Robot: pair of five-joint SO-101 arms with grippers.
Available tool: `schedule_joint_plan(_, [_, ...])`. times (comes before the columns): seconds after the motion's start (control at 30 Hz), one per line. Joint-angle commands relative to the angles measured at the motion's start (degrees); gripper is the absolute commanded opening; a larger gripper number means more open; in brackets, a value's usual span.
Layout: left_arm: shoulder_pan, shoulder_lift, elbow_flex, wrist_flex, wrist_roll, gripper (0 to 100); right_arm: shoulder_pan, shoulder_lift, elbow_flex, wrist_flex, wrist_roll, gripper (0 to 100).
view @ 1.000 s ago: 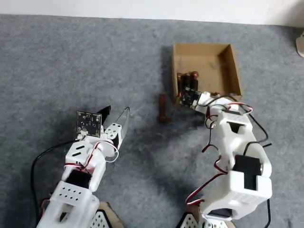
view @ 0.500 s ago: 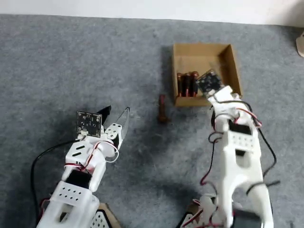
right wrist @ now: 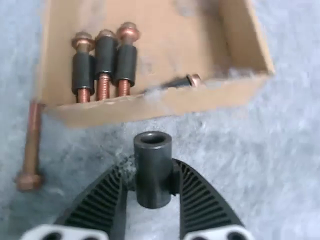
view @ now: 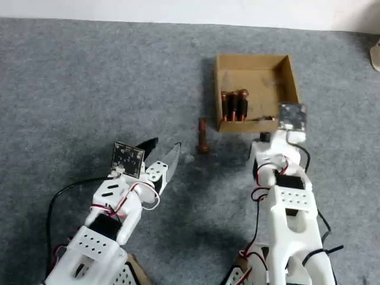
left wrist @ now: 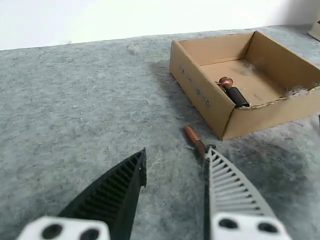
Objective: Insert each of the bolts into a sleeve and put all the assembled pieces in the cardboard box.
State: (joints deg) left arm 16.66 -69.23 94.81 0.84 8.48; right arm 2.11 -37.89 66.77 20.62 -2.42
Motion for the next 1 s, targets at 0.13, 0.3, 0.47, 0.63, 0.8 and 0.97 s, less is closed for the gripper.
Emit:
schedule_joint_plan(0.13, [2.68, -0.13, -12.53, 16.88, 7.65, 18, -0.31, -2.42, 2.07, -2.33, -6.86, 0.5])
schedule_joint_plan(0.3, [3.47, -0.13, -16.92, 22.59, 7.91, 18, -0.4, -2.51, 9.89, -16.31, -6.77, 0.5])
schedule_joint_plan(0.47, [3.47, 5.05, -25.1, 30.42, 7.91, 18, -2.33, -2.51, 14.46, -22.2, -3.34, 0.5])
schedule_joint_plan(0.63, [3.47, 24.57, -39.78, 36.75, 7.91, 18, -4.88, -2.51, 15.08, -22.29, 1.76, 0.5])
schedule_joint_plan(0.8, [3.56, 42.42, -51.82, 37.71, 7.91, 18, -4.88, -2.51, 15.16, -22.29, 2.02, 0.5])
schedule_joint_plan(0.97, [5.58, 56.04, -60.97, 37.98, 7.91, 18, -4.79, -2.42, 15.16, -22.29, 2.02, 0.5])
